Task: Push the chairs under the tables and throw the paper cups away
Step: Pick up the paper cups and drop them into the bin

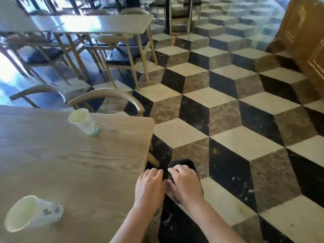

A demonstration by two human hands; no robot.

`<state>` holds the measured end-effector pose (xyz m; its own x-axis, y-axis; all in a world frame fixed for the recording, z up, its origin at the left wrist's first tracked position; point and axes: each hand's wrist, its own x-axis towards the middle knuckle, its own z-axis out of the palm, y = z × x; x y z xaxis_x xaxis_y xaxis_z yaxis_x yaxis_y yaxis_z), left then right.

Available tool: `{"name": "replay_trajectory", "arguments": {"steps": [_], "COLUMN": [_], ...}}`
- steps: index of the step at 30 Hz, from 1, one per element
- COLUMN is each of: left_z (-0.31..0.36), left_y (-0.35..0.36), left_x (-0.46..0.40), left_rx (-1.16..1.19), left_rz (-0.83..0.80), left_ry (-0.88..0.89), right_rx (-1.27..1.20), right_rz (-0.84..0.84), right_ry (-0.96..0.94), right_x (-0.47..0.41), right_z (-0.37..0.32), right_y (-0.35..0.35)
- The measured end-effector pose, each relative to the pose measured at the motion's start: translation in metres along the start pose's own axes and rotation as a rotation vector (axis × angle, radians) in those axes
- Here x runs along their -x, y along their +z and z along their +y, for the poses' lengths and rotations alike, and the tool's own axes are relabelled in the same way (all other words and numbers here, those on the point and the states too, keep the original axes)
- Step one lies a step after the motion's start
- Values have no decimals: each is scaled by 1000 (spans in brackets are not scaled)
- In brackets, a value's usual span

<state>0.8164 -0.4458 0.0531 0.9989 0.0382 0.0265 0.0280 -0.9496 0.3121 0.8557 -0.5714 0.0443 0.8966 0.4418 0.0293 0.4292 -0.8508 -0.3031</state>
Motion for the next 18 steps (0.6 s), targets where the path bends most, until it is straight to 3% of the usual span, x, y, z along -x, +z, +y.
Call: {"name": "replay_trajectory", "arguments": {"steps": [7, 18], "left_z": [-78, -178], "left_y": [-63, -86], "left_x": [49, 101], "left_rx": [-88, -121], "left_rz": [213, 292], "left_ry": [-148, -456], "right_rx": [51, 84], "right_rz": [31, -49], "right_ry": [-240, -456], "right_x": [-35, -87], "right_z": [-93, -186], "right_y": [-5, 27]}}
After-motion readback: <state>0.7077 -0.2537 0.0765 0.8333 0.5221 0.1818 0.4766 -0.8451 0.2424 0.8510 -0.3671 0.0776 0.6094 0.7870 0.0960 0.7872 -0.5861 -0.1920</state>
